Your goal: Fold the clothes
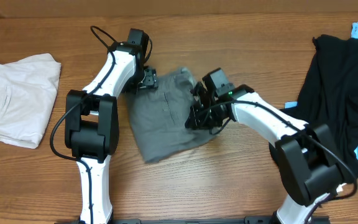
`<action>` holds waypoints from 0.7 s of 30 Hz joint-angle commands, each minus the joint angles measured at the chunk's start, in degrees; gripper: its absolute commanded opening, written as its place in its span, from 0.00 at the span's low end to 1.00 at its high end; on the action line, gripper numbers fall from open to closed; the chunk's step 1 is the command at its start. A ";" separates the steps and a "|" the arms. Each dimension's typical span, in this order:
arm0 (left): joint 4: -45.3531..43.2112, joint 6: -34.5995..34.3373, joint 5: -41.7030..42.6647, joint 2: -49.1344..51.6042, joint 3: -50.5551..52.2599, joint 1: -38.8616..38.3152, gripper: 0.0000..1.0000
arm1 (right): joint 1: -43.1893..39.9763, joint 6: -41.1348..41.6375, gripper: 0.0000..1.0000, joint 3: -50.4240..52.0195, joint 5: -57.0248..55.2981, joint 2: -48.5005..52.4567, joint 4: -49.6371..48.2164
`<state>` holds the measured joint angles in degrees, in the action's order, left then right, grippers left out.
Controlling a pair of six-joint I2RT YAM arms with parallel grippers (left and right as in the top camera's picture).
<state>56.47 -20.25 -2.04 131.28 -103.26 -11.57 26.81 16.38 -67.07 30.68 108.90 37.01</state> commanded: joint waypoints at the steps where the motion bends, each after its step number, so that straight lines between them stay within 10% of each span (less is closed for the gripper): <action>1: 8.15 3.41 -1.36 2.89 0.42 0.46 0.77 | -1.20 3.48 0.09 2.29 -4.46 4.50 -0.02; 9: 26.16 2.25 5.09 2.91 0.42 0.42 0.58 | -10.38 4.74 0.08 -0.57 -14.16 5.99 1.05; 21: 19.32 2.51 17.62 -3.02 0.39 0.35 0.49 | -15.61 -4.66 0.14 -15.13 -15.63 4.17 15.21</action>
<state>77.69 -18.37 11.92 133.05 -103.20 -11.16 10.61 13.74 -78.04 17.56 114.08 50.46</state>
